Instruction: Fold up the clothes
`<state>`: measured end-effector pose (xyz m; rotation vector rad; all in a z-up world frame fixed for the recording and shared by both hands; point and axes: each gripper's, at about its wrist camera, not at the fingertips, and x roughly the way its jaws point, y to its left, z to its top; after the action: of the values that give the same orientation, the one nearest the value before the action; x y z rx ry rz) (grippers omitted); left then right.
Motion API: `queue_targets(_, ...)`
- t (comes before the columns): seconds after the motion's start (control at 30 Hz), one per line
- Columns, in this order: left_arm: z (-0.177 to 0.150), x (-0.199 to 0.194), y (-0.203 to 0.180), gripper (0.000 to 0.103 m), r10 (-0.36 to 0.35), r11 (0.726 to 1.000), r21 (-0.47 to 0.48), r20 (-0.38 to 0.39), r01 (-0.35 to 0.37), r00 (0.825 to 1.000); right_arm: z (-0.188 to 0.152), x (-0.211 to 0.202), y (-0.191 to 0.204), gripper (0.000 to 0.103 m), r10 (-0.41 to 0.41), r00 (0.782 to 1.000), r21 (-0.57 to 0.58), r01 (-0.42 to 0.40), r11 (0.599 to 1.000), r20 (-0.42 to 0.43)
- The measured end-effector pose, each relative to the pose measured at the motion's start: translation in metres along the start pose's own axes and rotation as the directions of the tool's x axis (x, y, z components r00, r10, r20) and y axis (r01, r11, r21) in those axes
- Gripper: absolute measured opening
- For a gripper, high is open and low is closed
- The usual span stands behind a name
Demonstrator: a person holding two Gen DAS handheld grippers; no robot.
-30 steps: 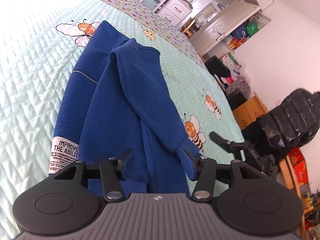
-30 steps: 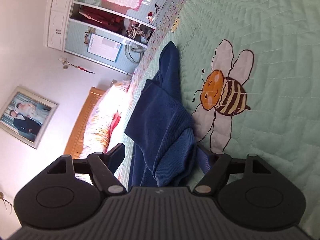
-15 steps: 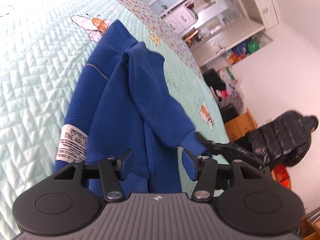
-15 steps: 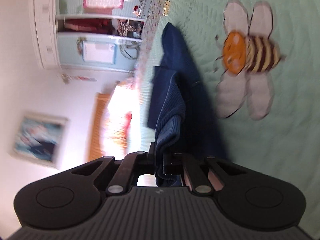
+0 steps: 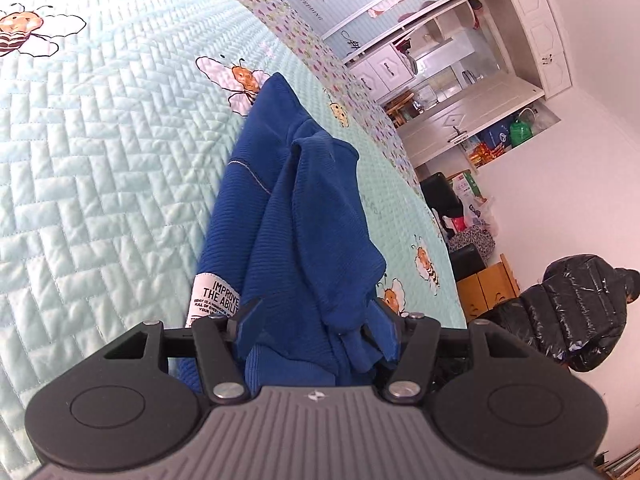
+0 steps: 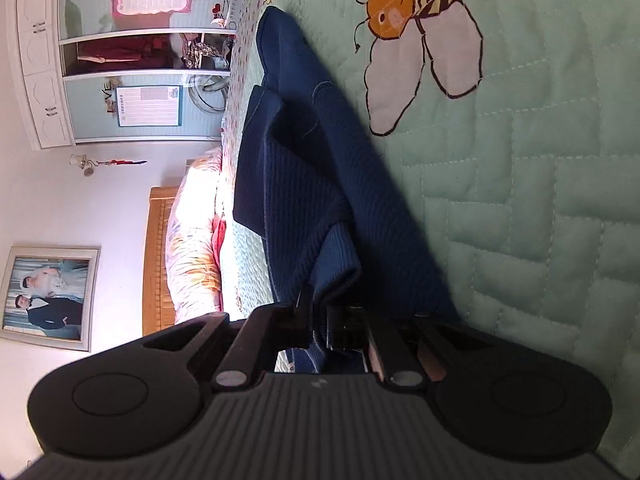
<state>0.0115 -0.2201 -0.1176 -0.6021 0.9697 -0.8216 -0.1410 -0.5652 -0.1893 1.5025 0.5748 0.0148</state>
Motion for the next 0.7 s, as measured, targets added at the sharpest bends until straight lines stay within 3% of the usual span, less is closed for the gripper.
queue_targets(0.17,0.001,0.003,-0.001,0.06,-0.003,1.0,-0.003,0.005,0.003,1.0,-0.008,-0.017,0.009,0.006,0.179,0.984,0.133,-0.181,0.974,0.023)
queue_targets(0.23,0.0,0.003,-0.002,0.06,0.0,1.0,0.003,0.002,0.0,1.0,-0.018,-0.027,0.01,0.005,0.212,0.976,0.148,-0.217,0.965,0.044)
queue_targets(0.4,-0.005,0.005,-0.004,0.06,0.011,1.0,0.0,-0.009,-0.011,1.0,-0.04,-0.026,-0.004,0.005,0.073,0.997,0.126,-0.074,0.989,0.014)
queue_targets(0.53,-0.004,0.002,-0.006,0.06,0.015,1.0,0.01,-0.006,-0.015,1.0,-0.046,-0.021,-0.002,0.005,0.112,0.994,0.164,-0.11,0.98,-0.007)
queue_targets(0.63,-0.003,0.0,-0.006,0.061,0.017,1.0,0.008,0.003,-0.017,1.0,-0.046,-0.022,0.013,0.005,0.141,0.99,0.125,-0.14,0.982,-0.003)
queue_targets(0.7,-0.003,0.0,-0.004,0.061,0.018,1.0,0.001,0.009,-0.018,1.0,-0.046,-0.02,0.005,0.005,0.104,0.995,0.138,-0.101,0.985,-0.013)
